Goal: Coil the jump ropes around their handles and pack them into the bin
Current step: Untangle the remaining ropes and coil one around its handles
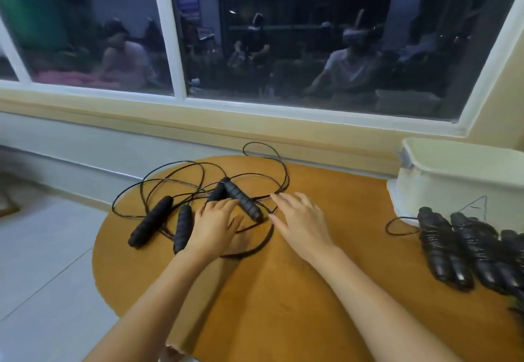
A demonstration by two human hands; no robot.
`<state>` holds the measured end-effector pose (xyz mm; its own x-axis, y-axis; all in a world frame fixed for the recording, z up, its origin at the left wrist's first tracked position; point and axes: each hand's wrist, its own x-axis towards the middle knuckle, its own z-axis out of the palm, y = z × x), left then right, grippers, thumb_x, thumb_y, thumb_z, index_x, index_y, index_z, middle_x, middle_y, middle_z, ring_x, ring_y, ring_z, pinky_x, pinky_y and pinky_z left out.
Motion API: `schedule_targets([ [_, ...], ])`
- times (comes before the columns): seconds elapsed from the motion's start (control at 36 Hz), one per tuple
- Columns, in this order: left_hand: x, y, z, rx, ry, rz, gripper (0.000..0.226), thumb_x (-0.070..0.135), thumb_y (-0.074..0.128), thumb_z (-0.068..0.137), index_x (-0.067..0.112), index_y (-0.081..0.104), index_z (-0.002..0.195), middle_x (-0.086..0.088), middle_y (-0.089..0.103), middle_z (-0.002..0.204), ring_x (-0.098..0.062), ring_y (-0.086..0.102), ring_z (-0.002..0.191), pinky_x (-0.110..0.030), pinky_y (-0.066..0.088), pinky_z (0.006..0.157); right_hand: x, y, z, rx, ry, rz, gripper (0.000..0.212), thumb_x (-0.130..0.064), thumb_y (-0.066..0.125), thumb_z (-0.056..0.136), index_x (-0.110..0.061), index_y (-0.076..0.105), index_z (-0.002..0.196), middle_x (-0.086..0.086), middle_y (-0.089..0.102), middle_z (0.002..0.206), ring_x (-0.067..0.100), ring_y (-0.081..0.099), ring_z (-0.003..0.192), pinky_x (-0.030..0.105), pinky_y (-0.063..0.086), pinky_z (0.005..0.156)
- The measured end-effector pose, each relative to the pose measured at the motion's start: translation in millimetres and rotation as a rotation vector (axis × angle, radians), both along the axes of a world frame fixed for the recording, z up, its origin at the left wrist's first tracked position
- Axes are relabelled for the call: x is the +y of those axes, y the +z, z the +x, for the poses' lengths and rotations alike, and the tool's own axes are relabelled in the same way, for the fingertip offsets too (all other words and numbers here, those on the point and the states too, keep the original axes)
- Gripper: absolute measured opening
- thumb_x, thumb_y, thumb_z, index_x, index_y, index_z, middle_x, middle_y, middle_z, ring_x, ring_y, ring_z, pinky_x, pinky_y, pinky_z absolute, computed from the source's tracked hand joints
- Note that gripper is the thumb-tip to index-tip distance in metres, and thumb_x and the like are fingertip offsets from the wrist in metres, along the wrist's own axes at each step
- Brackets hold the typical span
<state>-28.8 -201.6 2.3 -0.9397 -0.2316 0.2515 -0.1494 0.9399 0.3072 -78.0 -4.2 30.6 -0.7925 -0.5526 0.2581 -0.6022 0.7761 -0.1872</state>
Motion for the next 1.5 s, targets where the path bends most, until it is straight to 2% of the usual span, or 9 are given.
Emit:
schedule_targets([
  [0.14, -35, -2, -39, -0.047, 0.113, 0.011, 0.05, 0.036, 0.051, 0.1, 0.022, 0.039, 0.147, -0.003, 0.044, 0.15, -0.028, 0.041, 0.133, -0.044, 0.038, 0.107, -44, -18, -33, -0.092, 0.033, 0.015, 0.052, -0.041, 0.043, 0.104, -0.025, 0.033, 0.152, -0.005, 0.047, 0.146, 0.022, 0.037, 0.132, 0.035, 0.049, 0.092],
  [0.31, -51, -13, -76, -0.14, 0.18, 0.102, 0.059, 0.027, 0.06, 0.095, 0.016, 0.035, 0.147, -0.009, 0.053, 0.139, -0.029, 0.05, 0.125, -0.04, 0.046, 0.102, -78, -40, -64, -0.219, 0.03, 0.028, 0.062, -0.041, 0.052, 0.1, -0.021, 0.027, 0.153, 0.003, 0.052, 0.135, 0.026, 0.042, 0.126, 0.036, 0.046, 0.089],
  [0.39, -53, -15, -81, -0.106, 0.186, 0.141, 0.048, 0.014, 0.056, 0.097, 0.016, 0.041, 0.143, -0.011, 0.059, 0.132, -0.027, 0.055, 0.121, -0.036, 0.047, 0.097, -86, -50, -73, -0.248, 0.038, -0.024, 0.051, -0.033, 0.06, 0.096, -0.02, 0.043, 0.142, 0.004, 0.06, 0.12, 0.025, 0.053, 0.112, 0.036, 0.048, 0.081],
  [0.64, -21, -4, -58, 0.082, 0.216, 0.801, 0.044, 0.011, 0.067, 0.091, 0.013, 0.054, 0.133, -0.011, 0.066, 0.118, -0.025, 0.064, 0.108, -0.043, 0.056, 0.092, -50, -49, -70, -0.453, -0.165, -0.602, 0.006, -0.03, 0.067, 0.09, -0.036, 0.068, 0.091, -0.004, 0.073, 0.082, 0.024, 0.069, 0.076, 0.049, 0.059, 0.074],
  [0.78, 42, 6, -35, -0.001, 0.146, 1.104, 0.037, 0.01, 0.064, 0.093, 0.018, 0.056, 0.129, -0.01, 0.066, 0.106, -0.028, 0.067, 0.098, -0.046, 0.058, 0.088, 2, -40, -54, -0.454, -0.3, -0.755, 0.012, -0.023, 0.068, 0.091, -0.031, 0.069, 0.082, -0.002, 0.074, 0.073, 0.022, 0.069, 0.065, 0.045, 0.061, 0.07],
  [0.89, 94, 6, -16, -0.07, 0.082, 1.19, 0.036, 0.011, 0.065, 0.093, 0.021, 0.054, 0.126, -0.009, 0.064, 0.107, -0.028, 0.065, 0.1, -0.046, 0.057, 0.088, 58, -43, -40, -0.493, -0.383, -0.891, 0.014, -0.017, 0.066, 0.093, -0.014, 0.074, 0.104, 0.0, 0.073, 0.073, 0.015, 0.066, 0.061, 0.035, 0.058, 0.062],
  [1.11, 176, -8, -4, -0.163, -0.002, 1.192, 0.042, 0.015, 0.069, 0.09, 0.024, 0.052, 0.127, -0.004, 0.065, 0.104, -0.015, 0.064, 0.091, -0.024, 0.051, 0.068, 157, -42, -3, -0.415, -0.537, -0.93, 0.03, -0.014, 0.067, 0.093, -0.009, 0.065, 0.122, -0.001, 0.07, 0.077, 0.014, 0.064, 0.058, 0.024, 0.051, 0.054],
  [1.33, 216, -16, -3, -0.218, -0.057, 0.944, 0.055, 0.013, 0.074, 0.085, 0.024, 0.049, 0.133, 0.0, 0.059, 0.102, -0.016, 0.062, 0.096, -0.036, 0.056, 0.09, 182, -49, 33, -0.28, -0.577, -0.714, 0.019, -0.038, 0.062, 0.095, -0.022, 0.061, 0.105, 0.004, 0.071, 0.072, 0.022, 0.068, 0.067, 0.042, 0.056, 0.062],
  [1.5, 214, -23, -3, -0.249, -0.084, 0.83, 0.053, 0.013, 0.072, 0.085, 0.023, 0.051, 0.132, -0.003, 0.059, 0.104, -0.021, 0.063, 0.096, -0.037, 0.056, 0.089, 176, -67, 53, -0.306, -0.487, -0.668, 0.023, -0.036, 0.069, 0.09, -0.029, 0.051, 0.103, -0.01, 0.065, 0.077, 0.015, 0.064, 0.08, 0.033, 0.052, 0.064],
])
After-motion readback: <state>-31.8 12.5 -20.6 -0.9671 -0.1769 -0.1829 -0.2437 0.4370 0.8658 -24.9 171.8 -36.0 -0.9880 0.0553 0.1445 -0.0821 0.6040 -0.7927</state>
